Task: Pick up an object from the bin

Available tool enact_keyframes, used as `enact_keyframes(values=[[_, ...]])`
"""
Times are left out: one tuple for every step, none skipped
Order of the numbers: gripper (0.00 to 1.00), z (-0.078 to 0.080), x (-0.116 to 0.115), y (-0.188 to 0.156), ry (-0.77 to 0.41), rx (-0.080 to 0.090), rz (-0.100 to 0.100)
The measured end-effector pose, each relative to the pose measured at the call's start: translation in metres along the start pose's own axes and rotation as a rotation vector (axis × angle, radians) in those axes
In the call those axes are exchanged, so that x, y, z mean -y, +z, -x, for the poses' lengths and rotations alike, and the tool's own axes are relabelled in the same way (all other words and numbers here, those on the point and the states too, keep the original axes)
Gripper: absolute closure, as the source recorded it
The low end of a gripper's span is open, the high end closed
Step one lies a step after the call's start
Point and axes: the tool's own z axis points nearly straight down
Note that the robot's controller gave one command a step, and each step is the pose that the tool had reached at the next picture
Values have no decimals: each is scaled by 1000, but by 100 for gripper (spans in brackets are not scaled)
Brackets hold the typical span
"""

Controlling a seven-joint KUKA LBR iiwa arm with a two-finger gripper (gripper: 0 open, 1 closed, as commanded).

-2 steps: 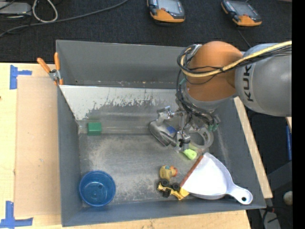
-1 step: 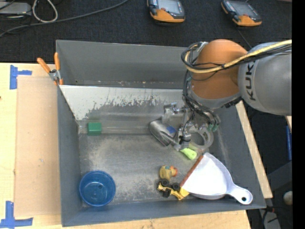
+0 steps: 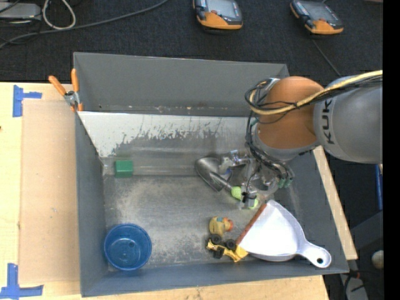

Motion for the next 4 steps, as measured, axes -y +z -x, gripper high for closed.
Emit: enact_keyframes(values=[[100, 4, -18, 31, 139, 6, 3], [100, 4, -18, 31, 139, 6, 3], [100, -11, -31, 16, 48, 1, 3], [100, -22, -24, -61, 118, 2, 4]])
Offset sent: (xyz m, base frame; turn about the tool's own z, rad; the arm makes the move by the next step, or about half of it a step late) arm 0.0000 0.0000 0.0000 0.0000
